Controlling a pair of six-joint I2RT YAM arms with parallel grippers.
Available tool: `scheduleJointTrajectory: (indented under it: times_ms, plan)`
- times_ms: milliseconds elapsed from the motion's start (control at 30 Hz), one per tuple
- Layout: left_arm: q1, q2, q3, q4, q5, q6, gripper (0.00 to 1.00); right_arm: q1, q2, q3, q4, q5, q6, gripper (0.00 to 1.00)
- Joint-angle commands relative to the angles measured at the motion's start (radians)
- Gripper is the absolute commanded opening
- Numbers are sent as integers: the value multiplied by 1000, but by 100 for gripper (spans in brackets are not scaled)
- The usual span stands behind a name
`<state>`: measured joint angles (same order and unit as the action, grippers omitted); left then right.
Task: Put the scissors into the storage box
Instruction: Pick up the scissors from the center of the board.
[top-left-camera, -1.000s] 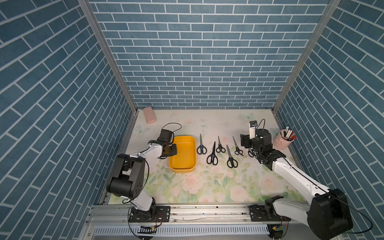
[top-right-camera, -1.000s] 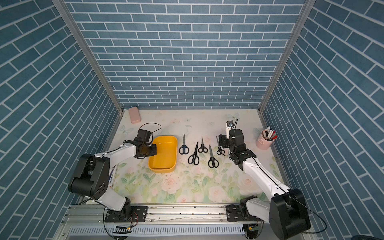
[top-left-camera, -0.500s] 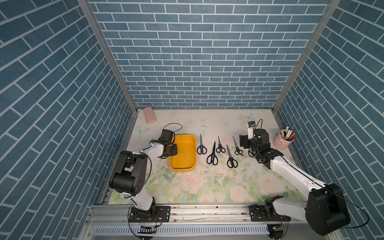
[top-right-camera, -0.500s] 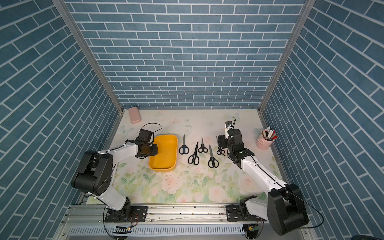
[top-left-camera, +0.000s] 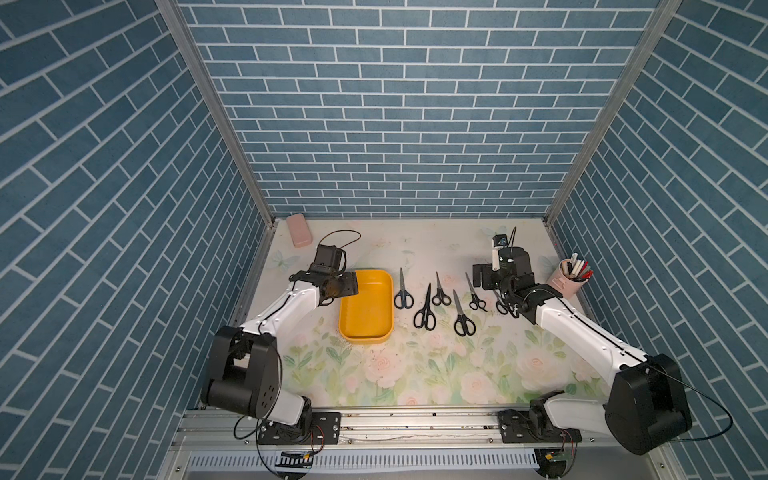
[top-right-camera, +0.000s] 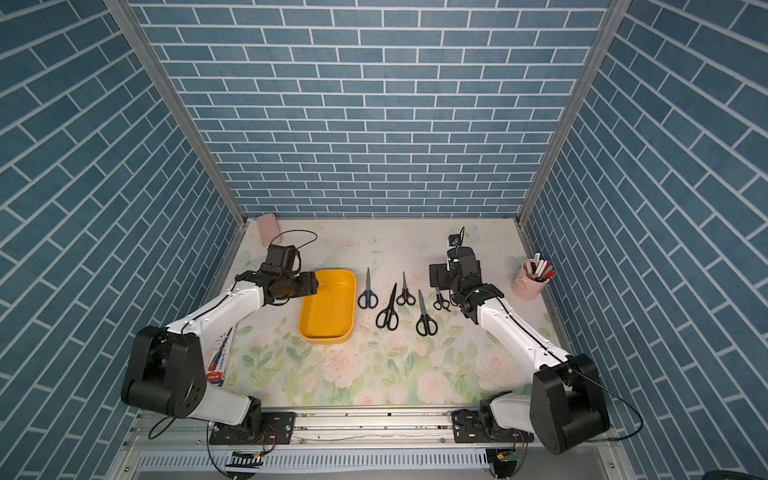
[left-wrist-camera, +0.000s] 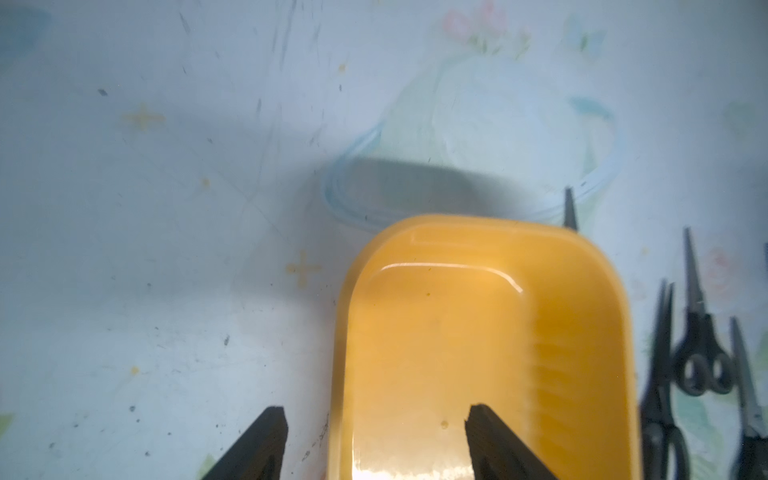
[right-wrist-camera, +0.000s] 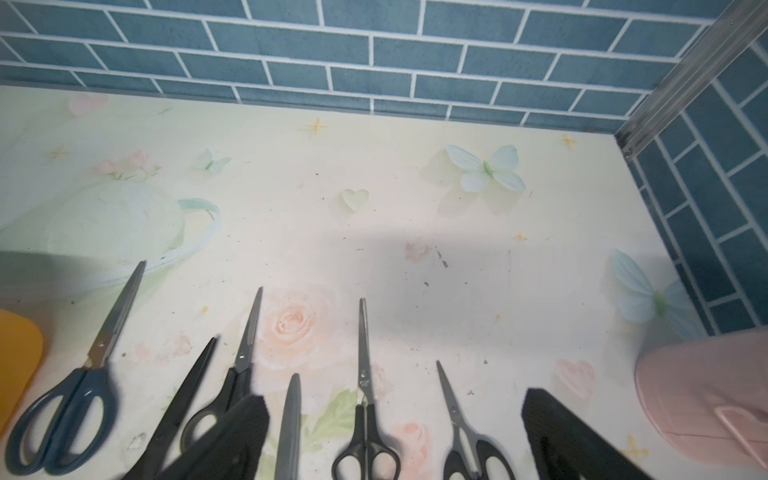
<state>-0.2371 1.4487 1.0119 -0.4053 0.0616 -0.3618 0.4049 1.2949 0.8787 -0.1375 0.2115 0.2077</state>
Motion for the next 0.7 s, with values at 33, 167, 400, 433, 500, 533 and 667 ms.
scheduleJointTrajectory:
  times_ms: [33, 167, 400, 433, 500, 533, 667]
  plan:
    - [-5, -87, 57, -58, -34, -10, 76, -67, 3, 2, -130, -231, 127, 92]
    - [-36, -200, 21, 40, 90, 44, 75, -3, 81, 58, -313, -158, 102, 75]
    - [-204, -419, -140, 218, 368, 181, 81, 127, 154, 15, -389, -45, 207, 62]
    - [-220, -459, -157, 246, 402, 189, 84, 143, 155, 13, -392, -35, 223, 62]
    - [-241, -504, -174, 283, 440, 200, 87, 174, 168, 22, -403, -27, 246, 62]
    - [-250, -523, -188, 306, 472, 205, 92, 192, 181, 26, -405, -26, 255, 62]
    - [-270, -518, -211, 321, 533, 234, 93, 234, 237, 22, -418, 2, 300, 62]
